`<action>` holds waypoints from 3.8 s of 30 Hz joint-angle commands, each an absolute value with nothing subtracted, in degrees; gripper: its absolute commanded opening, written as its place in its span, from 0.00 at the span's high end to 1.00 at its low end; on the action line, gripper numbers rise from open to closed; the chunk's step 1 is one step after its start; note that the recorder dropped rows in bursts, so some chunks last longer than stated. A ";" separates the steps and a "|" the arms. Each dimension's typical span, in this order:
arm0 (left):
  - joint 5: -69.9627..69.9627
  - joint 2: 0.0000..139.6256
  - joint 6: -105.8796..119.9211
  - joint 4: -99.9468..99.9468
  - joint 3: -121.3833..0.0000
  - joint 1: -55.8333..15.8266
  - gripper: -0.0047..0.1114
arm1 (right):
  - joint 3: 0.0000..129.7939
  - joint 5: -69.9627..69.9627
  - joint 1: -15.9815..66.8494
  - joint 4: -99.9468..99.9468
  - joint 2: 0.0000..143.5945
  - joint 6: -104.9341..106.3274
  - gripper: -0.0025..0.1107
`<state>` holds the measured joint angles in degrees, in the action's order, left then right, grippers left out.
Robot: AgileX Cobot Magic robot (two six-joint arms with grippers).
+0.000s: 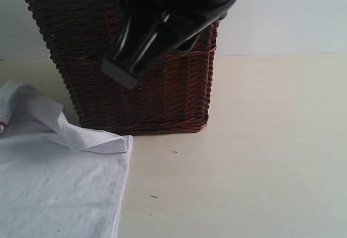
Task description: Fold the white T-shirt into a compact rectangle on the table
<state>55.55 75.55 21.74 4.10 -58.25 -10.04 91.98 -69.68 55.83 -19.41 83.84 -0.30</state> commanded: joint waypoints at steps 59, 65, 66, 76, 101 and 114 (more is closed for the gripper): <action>31.89 97.11 -15.40 6.84 -31.66 -61.06 0.96 | 92.31 -69.96 55.57 -13.50 73.32 1.88 0.65; 28.09 98.56 -15.20 10.17 -38.89 -62.88 0.96 | 92.31 -69.96 55.57 -13.03 73.32 1.75 0.65; 28.28 98.71 -14.48 11.21 -39.94 -63.06 0.96 | 92.31 -69.96 55.57 -12.82 73.32 1.75 0.65; 33.63 99.85 -11.74 12.20 -42.63 -68.69 0.96 | 92.31 -69.96 55.57 -12.15 73.32 1.75 0.65; 30.69 103.83 -20.02 2.42 -42.22 -71.28 0.96 | 92.31 -69.96 55.57 -12.69 73.32 1.93 0.65; 21.44 93.46 -33.53 -13.98 -42.22 -66.95 0.96 | 92.31 -69.96 55.57 -12.41 73.32 1.93 0.65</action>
<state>24.95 96.69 -27.55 -6.26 -42.20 -69.68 91.98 -70.23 55.83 -12.25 73.53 1.67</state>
